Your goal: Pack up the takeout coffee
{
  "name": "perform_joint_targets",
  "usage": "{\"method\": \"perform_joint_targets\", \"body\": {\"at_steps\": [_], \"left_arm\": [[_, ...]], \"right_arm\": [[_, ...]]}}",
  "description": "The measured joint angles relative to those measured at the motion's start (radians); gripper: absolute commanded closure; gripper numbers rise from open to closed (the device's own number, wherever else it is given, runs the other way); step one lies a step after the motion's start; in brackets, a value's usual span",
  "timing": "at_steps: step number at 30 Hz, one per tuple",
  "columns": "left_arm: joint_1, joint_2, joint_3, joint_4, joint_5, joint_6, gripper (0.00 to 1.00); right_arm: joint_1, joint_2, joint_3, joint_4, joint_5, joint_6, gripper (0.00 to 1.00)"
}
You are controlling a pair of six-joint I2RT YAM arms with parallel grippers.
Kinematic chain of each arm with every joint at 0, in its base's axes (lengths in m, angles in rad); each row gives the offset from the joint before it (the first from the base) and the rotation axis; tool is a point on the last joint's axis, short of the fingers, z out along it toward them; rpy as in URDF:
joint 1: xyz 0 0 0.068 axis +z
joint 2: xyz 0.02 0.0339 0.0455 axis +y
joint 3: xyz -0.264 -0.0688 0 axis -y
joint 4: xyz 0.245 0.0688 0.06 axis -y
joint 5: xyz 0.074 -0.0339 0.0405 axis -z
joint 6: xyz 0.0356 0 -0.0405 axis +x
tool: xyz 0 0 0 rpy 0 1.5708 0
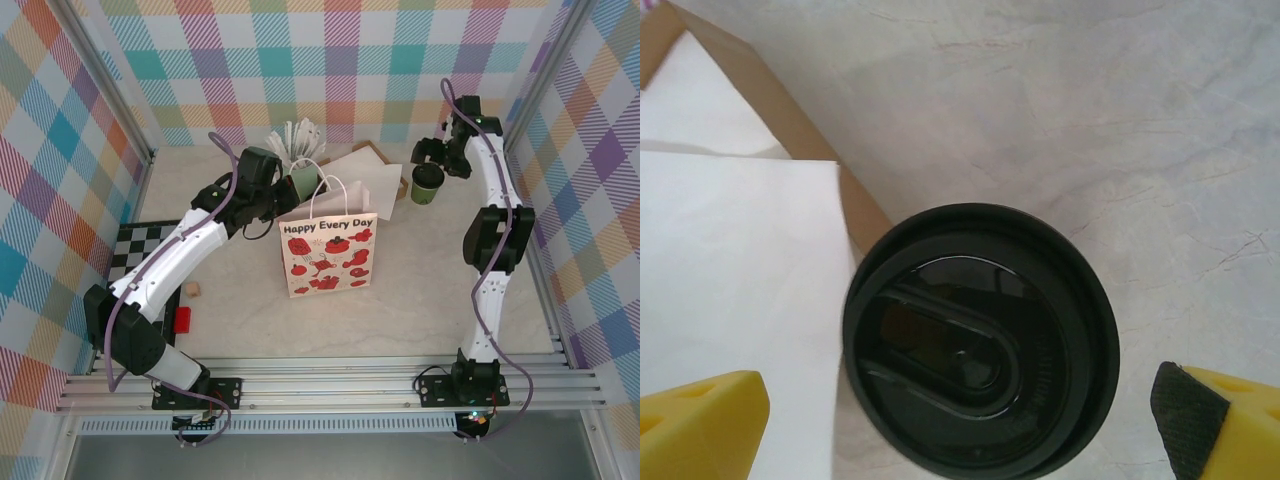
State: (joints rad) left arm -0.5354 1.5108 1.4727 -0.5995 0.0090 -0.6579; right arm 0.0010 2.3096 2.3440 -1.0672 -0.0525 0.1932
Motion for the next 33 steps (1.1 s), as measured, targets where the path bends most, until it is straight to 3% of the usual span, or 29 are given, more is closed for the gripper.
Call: {"method": "perform_joint_targets", "body": {"at_steps": [13, 24, 33], "left_arm": [[0.0, 0.0, 0.0, 0.0, -0.003, 0.0, 1.0], [0.0, 0.0, 0.0, 0.0, -0.003, 0.0, 1.0], [0.0, 0.0, 0.0, 0.0, -0.003, 0.004, 1.0]], "right_arm": [[0.0, 0.033, -0.022, -0.008, -0.004, -0.034, 0.0], [0.0, 0.035, -0.041, 0.013, -0.019, -0.042, 0.26], [0.0, -0.048, -0.187, 0.095, -0.032, -0.041, 0.3]]}}
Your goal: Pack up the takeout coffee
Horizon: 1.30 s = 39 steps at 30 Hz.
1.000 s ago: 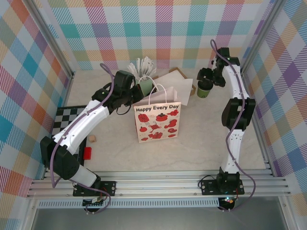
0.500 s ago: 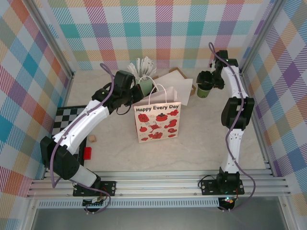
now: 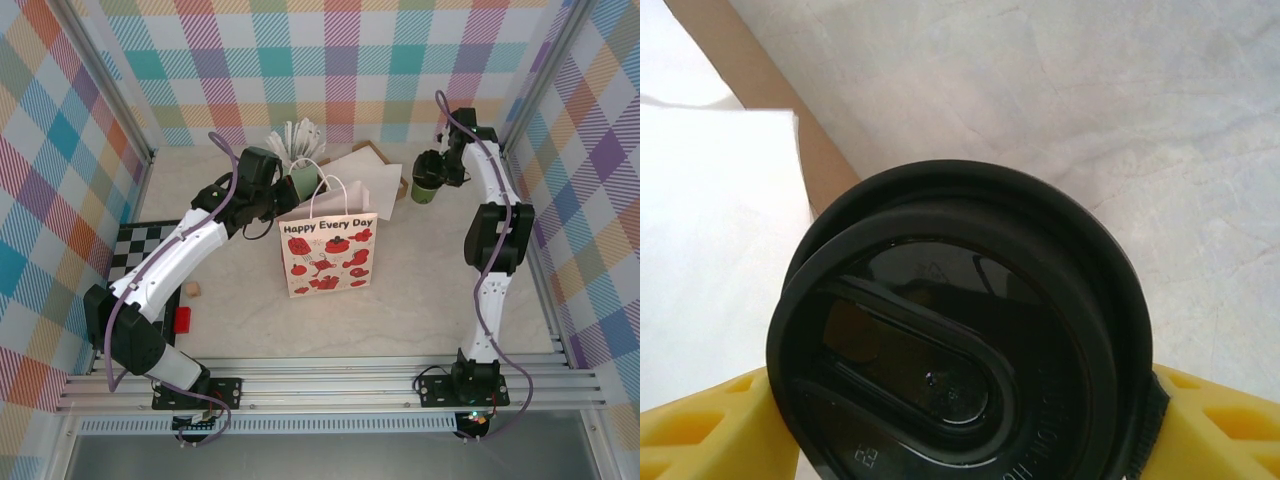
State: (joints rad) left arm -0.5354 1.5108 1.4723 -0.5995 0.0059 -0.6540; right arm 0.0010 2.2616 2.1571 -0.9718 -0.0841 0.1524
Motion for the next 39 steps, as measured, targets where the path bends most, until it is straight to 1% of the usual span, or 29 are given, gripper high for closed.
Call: {"method": "perform_joint_targets", "body": {"at_steps": [9, 15, 24, 32, 34, 36, 39], "left_arm": [[0.0, 0.0, -0.004, 0.0, -0.008, 0.031, 1.0], [0.0, 0.0, -0.004, 0.001, -0.007, 0.042, 1.0], [0.0, -0.002, -0.006, 0.003, 0.004, 0.045, 1.0], [0.0, -0.014, -0.019, 0.005, 0.004, 0.045, 1.0], [0.0, -0.015, -0.02, 0.005, 0.004, 0.045, 1.0], [0.0, -0.016, -0.024, 0.006, 0.004, 0.045, 1.0], [0.0, -0.016, -0.024, 0.008, 0.004, 0.045, 1.0]], "right_arm": [[0.009, -0.261, -0.391, 0.061, -0.026, 0.019, 0.3], [0.024, -0.42, -0.608, 0.104, -0.053, 0.031, 0.31], [0.086, -0.599, -0.836, 0.164, -0.071, 0.053, 0.31], [0.143, -0.726, -0.975, 0.182, -0.071, 0.079, 0.29], [0.149, -0.744, -0.993, 0.183, -0.071, 0.084, 0.26], [0.151, -0.754, -1.003, 0.182, -0.069, 0.093, 0.15], [0.151, -0.755, -1.004, 0.175, -0.062, 0.096, 0.0]]}}
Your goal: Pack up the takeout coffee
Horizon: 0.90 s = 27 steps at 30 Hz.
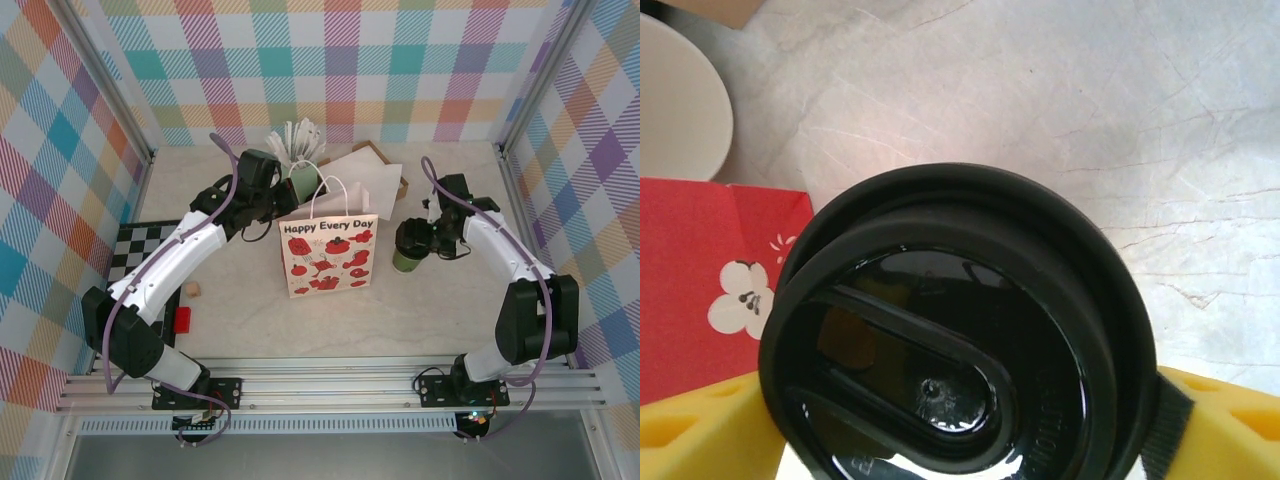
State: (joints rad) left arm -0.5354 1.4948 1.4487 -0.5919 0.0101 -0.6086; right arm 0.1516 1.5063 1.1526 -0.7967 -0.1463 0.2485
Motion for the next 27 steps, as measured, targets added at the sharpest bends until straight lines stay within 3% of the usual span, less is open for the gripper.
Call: {"method": "perform_joint_targets", "body": {"at_steps": [20, 27], "left_arm": [[0.0, -0.014, -0.008, -0.002, 0.0, 0.013, 1.0], [0.0, -0.009, -0.003, 0.004, 0.077, 0.159, 1.0]], "right_arm": [[0.105, 0.053, 0.1, -0.107, 0.196, -0.037, 0.0], [0.105, 0.077, 0.145, -0.122, 0.2, -0.052, 0.0]]}}
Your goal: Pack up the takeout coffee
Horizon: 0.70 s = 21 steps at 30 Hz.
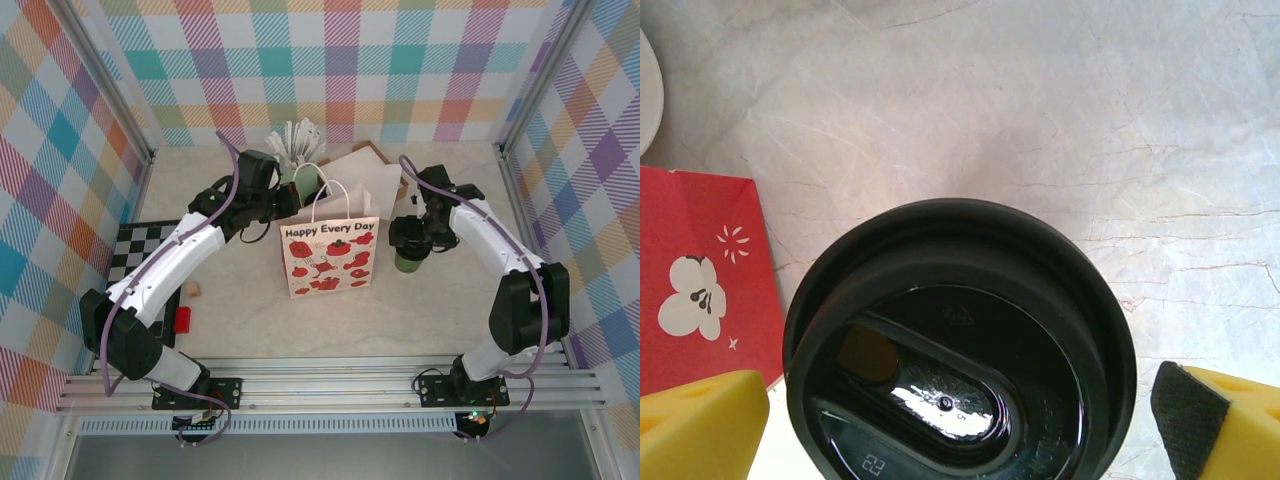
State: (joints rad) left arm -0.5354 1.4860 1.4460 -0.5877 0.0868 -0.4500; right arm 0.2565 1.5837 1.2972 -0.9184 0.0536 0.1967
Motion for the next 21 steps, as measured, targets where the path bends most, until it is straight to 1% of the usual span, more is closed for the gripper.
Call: {"method": "perform_joint_targets", "body": {"at_steps": [3, 6, 7, 8, 9, 11, 12, 14, 16, 18, 19, 21], "left_arm": [[0.0, 0.047, 0.056, -0.003, 0.037, 0.093, 1.0], [0.0, 0.123, 0.129, -0.006, 0.098, 0.204, 0.98], [0.0, 0.161, 0.172, -0.016, 0.121, 0.246, 0.97], [0.0, 0.195, 0.215, -0.033, 0.137, 0.279, 0.93], [0.0, 0.237, 0.273, -0.051, 0.153, 0.315, 0.85], [0.003, 0.306, 0.376, -0.087, 0.17, 0.376, 0.52], [0.008, 0.331, 0.421, -0.116, 0.174, 0.4, 0.4], [0.014, 0.35, 0.475, -0.173, 0.167, 0.426, 0.24], [0.027, 0.337, 0.491, -0.233, 0.15, 0.436, 0.13], [0.048, 0.291, 0.464, -0.285, 0.116, 0.424, 0.02], [0.058, 0.259, 0.439, -0.303, 0.097, 0.414, 0.0], [0.075, 0.164, 0.364, -0.345, 0.061, 0.375, 0.0]], "right_arm": [[0.001, 0.011, 0.01, -0.003, 0.003, 0.0, 0.0], [0.001, 0.011, 0.013, -0.004, 0.012, 0.002, 0.0], [0.001, 0.011, 0.015, -0.002, 0.015, 0.002, 0.0], [0.001, 0.011, 0.018, -0.003, 0.018, 0.004, 0.0], [0.001, 0.01, 0.019, -0.003, 0.019, 0.004, 0.0], [0.001, 0.008, 0.021, -0.003, 0.019, 0.004, 0.0], [0.001, 0.007, 0.021, -0.004, 0.019, 0.004, 0.0], [0.001, 0.007, 0.021, -0.007, 0.022, 0.004, 0.0], [0.001, 0.006, 0.021, -0.011, 0.027, 0.005, 0.0], [0.001, 0.002, 0.021, -0.01, 0.033, 0.005, 0.0], [0.001, -0.002, 0.021, -0.01, 0.036, 0.005, 0.0], [0.001, -0.01, 0.021, -0.009, 0.041, 0.005, 0.0]]}}
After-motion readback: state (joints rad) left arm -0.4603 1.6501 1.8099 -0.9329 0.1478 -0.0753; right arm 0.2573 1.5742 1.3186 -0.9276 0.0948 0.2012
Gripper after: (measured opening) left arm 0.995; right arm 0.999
